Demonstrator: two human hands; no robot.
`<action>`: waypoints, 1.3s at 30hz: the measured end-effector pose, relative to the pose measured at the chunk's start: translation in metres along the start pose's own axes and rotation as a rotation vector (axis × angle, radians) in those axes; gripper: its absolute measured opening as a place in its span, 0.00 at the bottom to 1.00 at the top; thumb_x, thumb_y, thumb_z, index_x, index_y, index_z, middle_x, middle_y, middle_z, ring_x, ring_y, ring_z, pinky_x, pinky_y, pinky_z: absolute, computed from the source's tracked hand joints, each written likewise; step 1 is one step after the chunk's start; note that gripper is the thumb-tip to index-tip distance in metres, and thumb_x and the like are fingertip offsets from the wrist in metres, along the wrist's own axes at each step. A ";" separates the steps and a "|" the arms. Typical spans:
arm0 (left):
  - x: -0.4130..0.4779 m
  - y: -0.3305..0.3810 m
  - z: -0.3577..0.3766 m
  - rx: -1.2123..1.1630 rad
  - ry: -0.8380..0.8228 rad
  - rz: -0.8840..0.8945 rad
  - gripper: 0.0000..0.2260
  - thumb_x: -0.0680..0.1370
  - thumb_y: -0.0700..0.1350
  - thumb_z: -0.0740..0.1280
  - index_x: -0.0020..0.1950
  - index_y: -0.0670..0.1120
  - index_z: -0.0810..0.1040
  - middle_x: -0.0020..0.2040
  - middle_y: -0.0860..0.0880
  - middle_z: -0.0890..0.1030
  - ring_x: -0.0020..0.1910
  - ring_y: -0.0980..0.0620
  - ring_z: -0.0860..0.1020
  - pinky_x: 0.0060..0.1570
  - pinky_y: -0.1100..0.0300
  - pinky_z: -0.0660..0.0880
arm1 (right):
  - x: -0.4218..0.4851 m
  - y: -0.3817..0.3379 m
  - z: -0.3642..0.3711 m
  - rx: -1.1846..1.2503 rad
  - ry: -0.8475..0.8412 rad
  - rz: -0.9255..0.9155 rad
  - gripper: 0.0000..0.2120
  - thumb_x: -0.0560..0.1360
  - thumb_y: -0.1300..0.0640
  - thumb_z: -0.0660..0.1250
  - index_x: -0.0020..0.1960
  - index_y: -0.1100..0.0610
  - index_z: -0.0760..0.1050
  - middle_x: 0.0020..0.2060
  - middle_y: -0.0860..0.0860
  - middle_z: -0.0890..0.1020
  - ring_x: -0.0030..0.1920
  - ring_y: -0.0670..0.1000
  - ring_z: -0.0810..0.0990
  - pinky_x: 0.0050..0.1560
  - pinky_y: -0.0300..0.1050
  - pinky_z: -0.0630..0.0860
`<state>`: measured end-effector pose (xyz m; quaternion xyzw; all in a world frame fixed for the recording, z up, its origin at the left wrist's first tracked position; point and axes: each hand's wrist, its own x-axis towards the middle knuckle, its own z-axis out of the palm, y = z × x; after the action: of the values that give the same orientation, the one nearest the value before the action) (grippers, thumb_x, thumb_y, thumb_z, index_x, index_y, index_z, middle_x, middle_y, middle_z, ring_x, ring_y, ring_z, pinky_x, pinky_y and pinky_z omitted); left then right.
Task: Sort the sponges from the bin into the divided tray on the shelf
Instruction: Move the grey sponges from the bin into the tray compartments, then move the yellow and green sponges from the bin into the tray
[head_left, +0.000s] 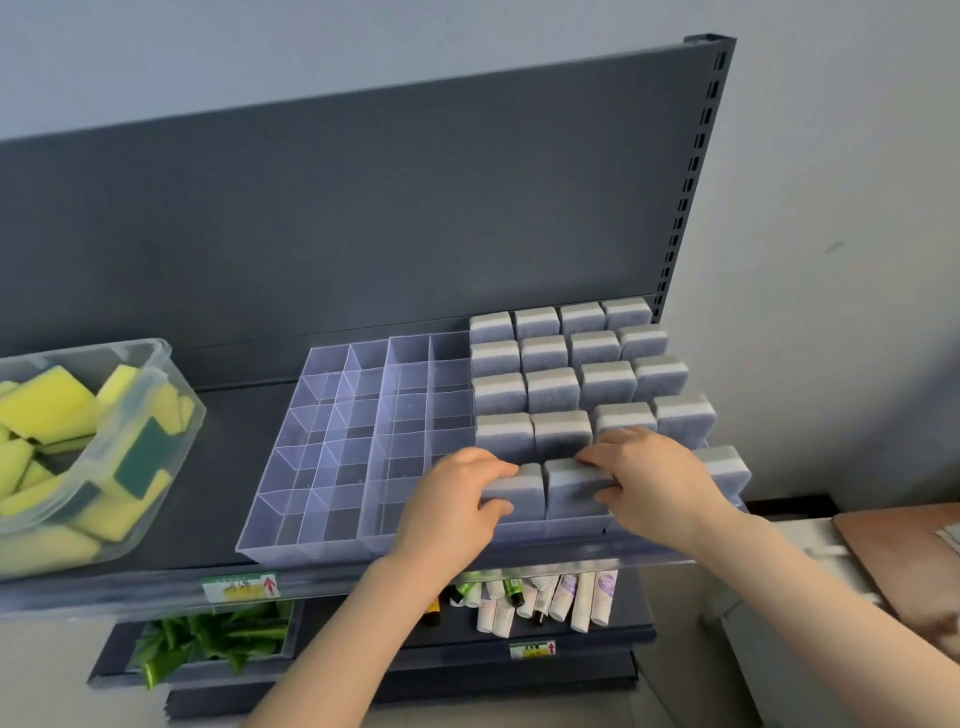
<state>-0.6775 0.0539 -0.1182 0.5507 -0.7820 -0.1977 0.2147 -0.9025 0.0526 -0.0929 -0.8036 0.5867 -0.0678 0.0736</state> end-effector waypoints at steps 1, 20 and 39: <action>0.000 0.001 -0.003 0.004 0.000 -0.005 0.17 0.75 0.49 0.70 0.63 0.56 0.77 0.60 0.61 0.74 0.56 0.60 0.73 0.53 0.67 0.67 | 0.001 -0.001 -0.004 0.007 0.012 -0.017 0.17 0.71 0.53 0.64 0.60 0.48 0.76 0.54 0.45 0.78 0.57 0.51 0.74 0.48 0.44 0.74; -0.087 -0.123 -0.175 0.453 0.287 -0.504 0.16 0.75 0.56 0.66 0.62 0.58 0.76 0.58 0.57 0.77 0.54 0.55 0.77 0.38 0.59 0.72 | 0.095 -0.173 -0.014 0.148 0.126 -0.262 0.20 0.76 0.51 0.62 0.68 0.49 0.70 0.64 0.46 0.75 0.60 0.51 0.76 0.56 0.46 0.75; -0.149 -0.320 -0.330 0.408 0.274 -0.437 0.15 0.75 0.55 0.67 0.60 0.58 0.77 0.57 0.58 0.77 0.52 0.58 0.76 0.38 0.60 0.72 | 0.180 -0.414 0.035 0.200 0.119 -0.286 0.17 0.76 0.53 0.63 0.64 0.49 0.73 0.59 0.46 0.78 0.57 0.49 0.77 0.52 0.43 0.75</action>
<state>-0.2014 0.0703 -0.0368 0.7585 -0.6328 -0.0025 0.1556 -0.4553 0.0063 -0.0413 -0.8620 0.4602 -0.1830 0.1082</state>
